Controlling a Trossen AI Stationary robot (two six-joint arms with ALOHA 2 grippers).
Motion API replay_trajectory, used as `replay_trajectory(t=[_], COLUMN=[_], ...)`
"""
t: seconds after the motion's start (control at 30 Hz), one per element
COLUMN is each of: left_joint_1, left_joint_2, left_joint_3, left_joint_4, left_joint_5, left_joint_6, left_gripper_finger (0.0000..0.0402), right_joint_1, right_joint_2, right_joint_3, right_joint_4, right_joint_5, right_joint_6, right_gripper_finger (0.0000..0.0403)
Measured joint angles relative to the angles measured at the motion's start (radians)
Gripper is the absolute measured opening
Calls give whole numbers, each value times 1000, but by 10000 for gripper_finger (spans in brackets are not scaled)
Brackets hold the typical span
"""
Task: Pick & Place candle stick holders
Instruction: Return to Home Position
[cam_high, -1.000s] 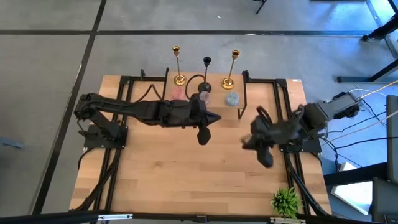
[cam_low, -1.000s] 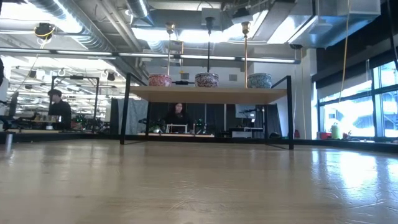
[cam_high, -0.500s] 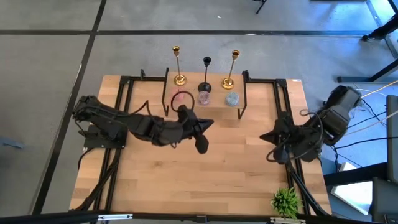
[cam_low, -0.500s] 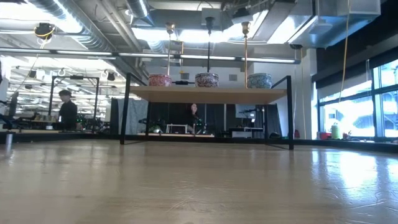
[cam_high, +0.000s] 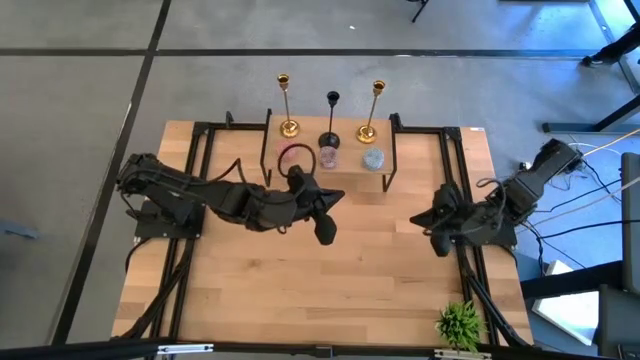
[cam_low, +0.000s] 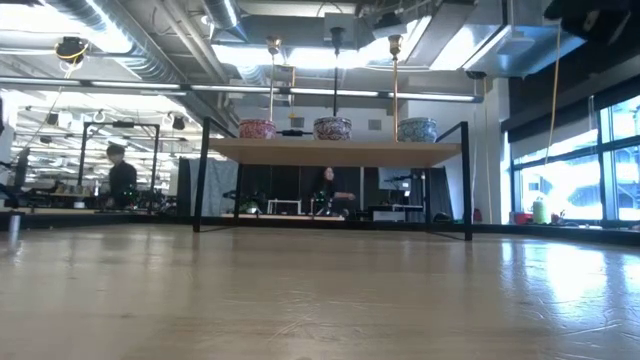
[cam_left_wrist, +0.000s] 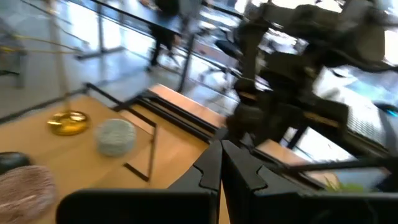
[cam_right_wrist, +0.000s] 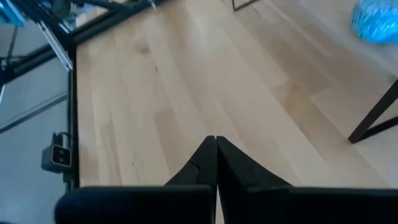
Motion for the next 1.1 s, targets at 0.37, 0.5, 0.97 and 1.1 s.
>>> replay_trajectory(t=[0.37,0.5,0.97,1.1], left_joint_1=[90,98,154,164], left_joint_2=[0,0,1,1], left_joint_3=[0,0,0,0], left_joint_4=[-36,-37,-49,-50], left_joint_5=[193,201,165,117], left_joint_6=[78,77,-90,-98], left_gripper_finger=[1,3,2,2], right_joint_1=[-214,-284,-416,-429], right_joint_2=[-71,-103,-242,-309], right_joint_3=[-149,-199,-292,-347], right_joint_4=[250,350,352,373], right_joint_5=[-133,-217,-432,-452], right_joint_6=[-186,-287,-442,-480], right_gripper_finger=[0,0,0,0])
